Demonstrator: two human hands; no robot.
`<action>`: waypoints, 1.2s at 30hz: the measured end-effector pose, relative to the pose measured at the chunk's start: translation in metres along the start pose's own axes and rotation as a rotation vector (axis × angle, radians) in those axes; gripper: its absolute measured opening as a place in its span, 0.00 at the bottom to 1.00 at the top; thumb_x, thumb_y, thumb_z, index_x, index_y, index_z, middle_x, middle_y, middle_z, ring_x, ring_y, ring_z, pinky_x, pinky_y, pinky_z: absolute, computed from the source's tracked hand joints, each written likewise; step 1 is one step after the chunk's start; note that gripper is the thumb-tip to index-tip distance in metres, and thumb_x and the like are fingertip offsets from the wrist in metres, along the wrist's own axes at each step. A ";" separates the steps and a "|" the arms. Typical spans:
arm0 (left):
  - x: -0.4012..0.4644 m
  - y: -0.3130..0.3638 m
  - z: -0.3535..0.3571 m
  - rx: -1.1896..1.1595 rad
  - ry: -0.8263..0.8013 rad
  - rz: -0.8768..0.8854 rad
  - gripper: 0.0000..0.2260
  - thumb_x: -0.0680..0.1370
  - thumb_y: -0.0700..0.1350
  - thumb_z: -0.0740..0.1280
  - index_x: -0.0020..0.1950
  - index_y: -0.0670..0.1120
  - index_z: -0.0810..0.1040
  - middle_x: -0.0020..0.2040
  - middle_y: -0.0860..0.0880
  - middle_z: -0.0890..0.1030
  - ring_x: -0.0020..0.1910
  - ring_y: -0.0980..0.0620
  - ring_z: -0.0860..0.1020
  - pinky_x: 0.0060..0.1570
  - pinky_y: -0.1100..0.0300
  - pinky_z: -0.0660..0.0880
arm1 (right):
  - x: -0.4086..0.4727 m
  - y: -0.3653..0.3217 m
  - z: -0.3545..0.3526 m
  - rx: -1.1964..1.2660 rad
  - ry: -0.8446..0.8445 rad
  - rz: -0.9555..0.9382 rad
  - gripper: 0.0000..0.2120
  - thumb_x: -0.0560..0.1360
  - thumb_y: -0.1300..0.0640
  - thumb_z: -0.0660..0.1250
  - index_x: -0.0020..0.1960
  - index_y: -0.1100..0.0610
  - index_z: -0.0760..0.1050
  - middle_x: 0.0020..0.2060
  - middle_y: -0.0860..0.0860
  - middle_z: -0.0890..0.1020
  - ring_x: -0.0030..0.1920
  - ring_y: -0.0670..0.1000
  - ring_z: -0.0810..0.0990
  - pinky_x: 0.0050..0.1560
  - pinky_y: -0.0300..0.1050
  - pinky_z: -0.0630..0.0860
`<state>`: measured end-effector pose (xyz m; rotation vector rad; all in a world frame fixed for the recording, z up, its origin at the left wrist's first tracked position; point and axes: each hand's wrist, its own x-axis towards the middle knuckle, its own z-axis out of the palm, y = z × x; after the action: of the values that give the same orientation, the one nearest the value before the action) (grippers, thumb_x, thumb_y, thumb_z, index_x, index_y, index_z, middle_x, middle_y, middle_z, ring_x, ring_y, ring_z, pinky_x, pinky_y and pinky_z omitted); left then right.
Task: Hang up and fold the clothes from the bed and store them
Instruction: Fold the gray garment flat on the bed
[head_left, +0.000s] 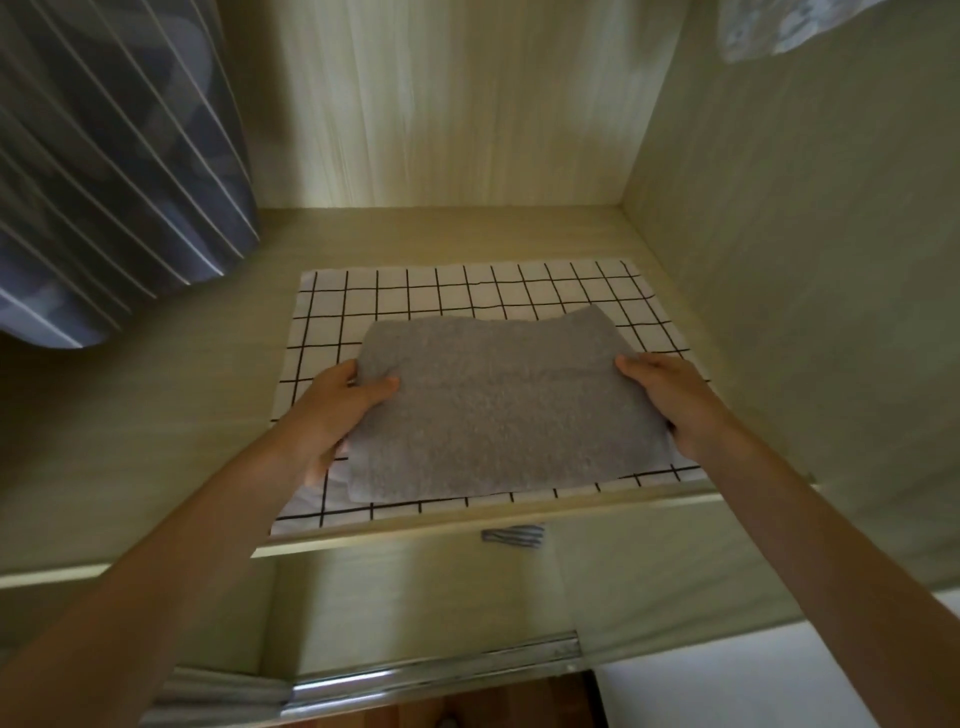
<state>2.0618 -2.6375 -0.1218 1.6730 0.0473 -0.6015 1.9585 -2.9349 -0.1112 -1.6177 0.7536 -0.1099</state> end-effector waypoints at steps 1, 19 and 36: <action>0.001 0.004 -0.002 0.024 0.006 -0.022 0.14 0.78 0.45 0.69 0.61 0.43 0.76 0.53 0.46 0.81 0.50 0.49 0.80 0.40 0.59 0.76 | 0.003 -0.001 -0.001 -0.029 0.008 0.008 0.07 0.80 0.54 0.65 0.50 0.56 0.79 0.45 0.50 0.81 0.43 0.47 0.79 0.38 0.40 0.73; 0.027 0.046 -0.001 -0.239 -0.120 -0.132 0.13 0.71 0.45 0.71 0.53 0.44 0.76 0.47 0.47 0.74 0.42 0.50 0.72 0.42 0.57 0.68 | 0.027 -0.046 0.008 -0.030 -0.164 0.161 0.15 0.76 0.54 0.71 0.60 0.59 0.76 0.50 0.53 0.82 0.49 0.51 0.81 0.40 0.45 0.75; 0.025 0.017 -0.022 0.543 0.147 0.096 0.14 0.77 0.54 0.68 0.54 0.45 0.74 0.43 0.43 0.82 0.42 0.45 0.82 0.48 0.46 0.81 | 0.023 -0.026 -0.009 -0.280 -0.116 0.116 0.26 0.77 0.42 0.66 0.64 0.62 0.75 0.53 0.54 0.80 0.46 0.48 0.79 0.40 0.39 0.74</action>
<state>2.0975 -2.6277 -0.1156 2.2305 -0.0988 -0.4385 1.9824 -2.9551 -0.0936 -1.8226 0.7976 0.1792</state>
